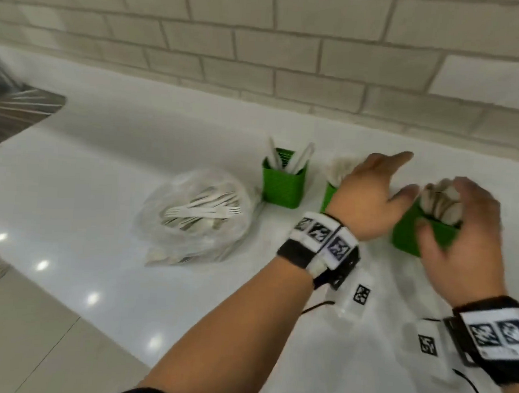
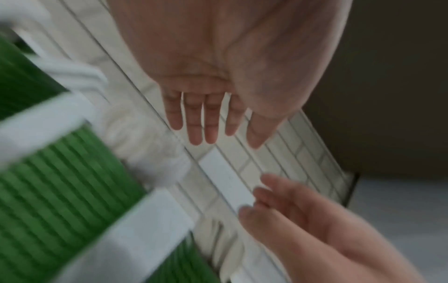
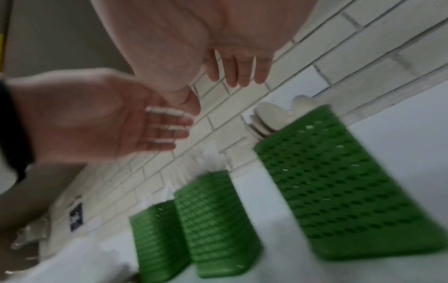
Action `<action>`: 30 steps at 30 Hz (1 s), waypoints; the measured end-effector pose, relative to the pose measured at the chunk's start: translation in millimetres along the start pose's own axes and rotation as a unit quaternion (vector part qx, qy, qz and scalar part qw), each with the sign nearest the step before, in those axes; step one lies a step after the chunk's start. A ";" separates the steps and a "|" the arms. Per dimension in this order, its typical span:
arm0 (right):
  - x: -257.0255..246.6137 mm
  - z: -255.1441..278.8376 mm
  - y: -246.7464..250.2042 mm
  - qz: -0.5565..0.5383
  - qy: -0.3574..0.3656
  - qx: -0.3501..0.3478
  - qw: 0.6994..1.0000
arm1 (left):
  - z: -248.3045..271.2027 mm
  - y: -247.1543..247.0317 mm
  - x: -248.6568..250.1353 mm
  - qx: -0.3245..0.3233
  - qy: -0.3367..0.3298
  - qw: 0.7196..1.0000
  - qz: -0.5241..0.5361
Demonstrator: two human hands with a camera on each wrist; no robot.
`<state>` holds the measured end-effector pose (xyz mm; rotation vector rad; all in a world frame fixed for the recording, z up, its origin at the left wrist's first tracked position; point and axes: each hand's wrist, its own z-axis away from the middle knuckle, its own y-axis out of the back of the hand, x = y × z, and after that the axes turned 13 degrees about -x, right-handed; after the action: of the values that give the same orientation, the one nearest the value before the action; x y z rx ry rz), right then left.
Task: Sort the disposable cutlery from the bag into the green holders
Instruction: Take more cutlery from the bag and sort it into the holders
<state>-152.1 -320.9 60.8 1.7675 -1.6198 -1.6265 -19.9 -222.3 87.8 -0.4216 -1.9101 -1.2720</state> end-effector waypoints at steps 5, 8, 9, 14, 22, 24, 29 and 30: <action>-76.1 -6.1 -36.1 -0.084 0.103 -0.146 0.980 | 98.3 106.3 -78.8 0.108 0.084 0.988 -0.069; -127.8 -21.6 -84.1 -0.100 0.165 -0.254 0.948 | 147.9 162.3 -131.4 0.110 0.287 0.930 -0.202; -144.6 -29.6 -102.8 -0.104 0.174 -0.281 0.938 | 159.7 175.0 -144.7 0.091 0.374 0.895 -0.225; -224.8 -76.0 -196.4 0.014 0.170 -0.452 0.876 | 192.5 199.0 -183.1 -0.077 0.442 0.888 -0.100; -247.7 -105.6 -254.4 0.352 0.163 -0.540 0.747 | 204.9 215.6 -204.7 -0.051 0.298 0.950 -0.075; -252.4 -99.2 -258.6 0.357 0.207 -0.510 0.755 | 206.1 216.7 -208.6 -0.029 0.262 0.963 -0.051; -247.6 -85.3 -257.6 0.337 0.226 -0.504 0.763 | 208.2 214.1 -213.7 -0.011 0.213 0.977 -0.025; -247.1 -86.5 -254.6 0.338 0.230 -0.500 0.764 | 210.2 214.8 -215.4 -0.007 0.210 0.977 -0.029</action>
<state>113.1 -71.7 29.3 0.7589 -0.7136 -1.1588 166.0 89.7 18.9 -0.0915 -1.5650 -1.2931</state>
